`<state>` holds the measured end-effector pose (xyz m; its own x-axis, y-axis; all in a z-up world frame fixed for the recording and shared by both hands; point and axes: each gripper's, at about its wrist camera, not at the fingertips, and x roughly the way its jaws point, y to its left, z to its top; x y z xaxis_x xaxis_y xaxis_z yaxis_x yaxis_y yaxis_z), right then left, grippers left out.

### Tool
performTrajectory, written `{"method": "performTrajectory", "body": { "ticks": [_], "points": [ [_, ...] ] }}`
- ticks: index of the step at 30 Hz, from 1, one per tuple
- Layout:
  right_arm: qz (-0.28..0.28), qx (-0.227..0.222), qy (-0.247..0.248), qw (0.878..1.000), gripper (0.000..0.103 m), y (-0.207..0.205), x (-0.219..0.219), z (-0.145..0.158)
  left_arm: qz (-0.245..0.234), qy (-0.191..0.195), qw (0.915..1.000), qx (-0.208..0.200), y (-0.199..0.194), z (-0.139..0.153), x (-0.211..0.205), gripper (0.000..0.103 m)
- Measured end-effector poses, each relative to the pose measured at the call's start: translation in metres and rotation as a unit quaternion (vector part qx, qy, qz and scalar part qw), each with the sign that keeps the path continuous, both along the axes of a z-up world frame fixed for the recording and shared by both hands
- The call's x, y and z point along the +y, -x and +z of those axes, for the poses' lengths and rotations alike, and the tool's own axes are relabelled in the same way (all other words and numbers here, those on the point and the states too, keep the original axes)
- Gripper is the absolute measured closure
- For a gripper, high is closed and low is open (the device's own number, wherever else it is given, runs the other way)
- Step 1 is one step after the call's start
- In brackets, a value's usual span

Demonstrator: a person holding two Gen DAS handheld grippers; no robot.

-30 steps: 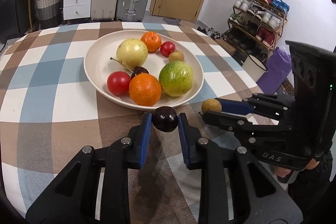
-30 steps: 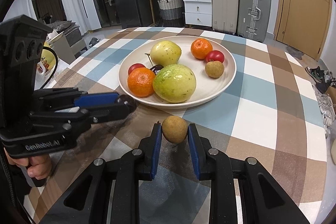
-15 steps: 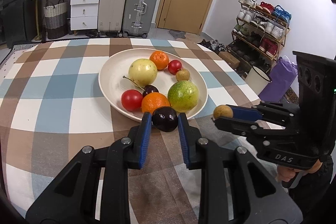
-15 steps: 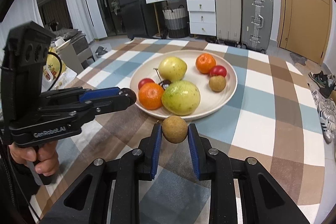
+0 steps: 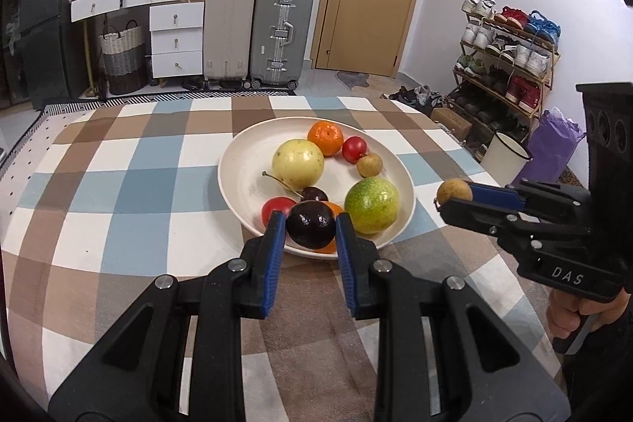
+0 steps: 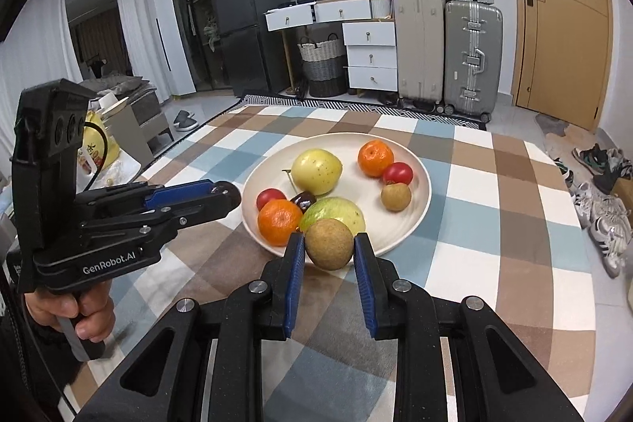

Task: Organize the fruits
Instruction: 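Carry the cherry and brown fruit onto the plate and release both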

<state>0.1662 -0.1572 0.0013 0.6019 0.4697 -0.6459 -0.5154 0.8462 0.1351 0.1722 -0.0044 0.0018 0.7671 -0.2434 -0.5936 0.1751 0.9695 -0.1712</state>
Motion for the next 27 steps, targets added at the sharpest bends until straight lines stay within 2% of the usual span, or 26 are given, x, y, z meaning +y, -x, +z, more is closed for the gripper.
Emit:
{"method": "performTrajectory", "body": {
  "ticks": [13,19,27],
  "points": [
    [0.007,-0.005,-0.011,1.0,0.077,-0.026,0.005,0.029,0.023,-0.007,0.9996,-0.012,-0.022,0.016,0.005,0.08],
    [0.011,0.004,-0.009,1.0,0.077,-0.045,0.012,0.028,0.03,-0.011,0.9994,-0.012,-0.038,0.02,0.009,0.08],
    [-0.006,0.009,-0.013,1.0,0.077,-0.059,0.015,0.014,0.034,-0.019,0.9993,0.002,-0.055,0.006,0.007,0.08]
  ]
}}
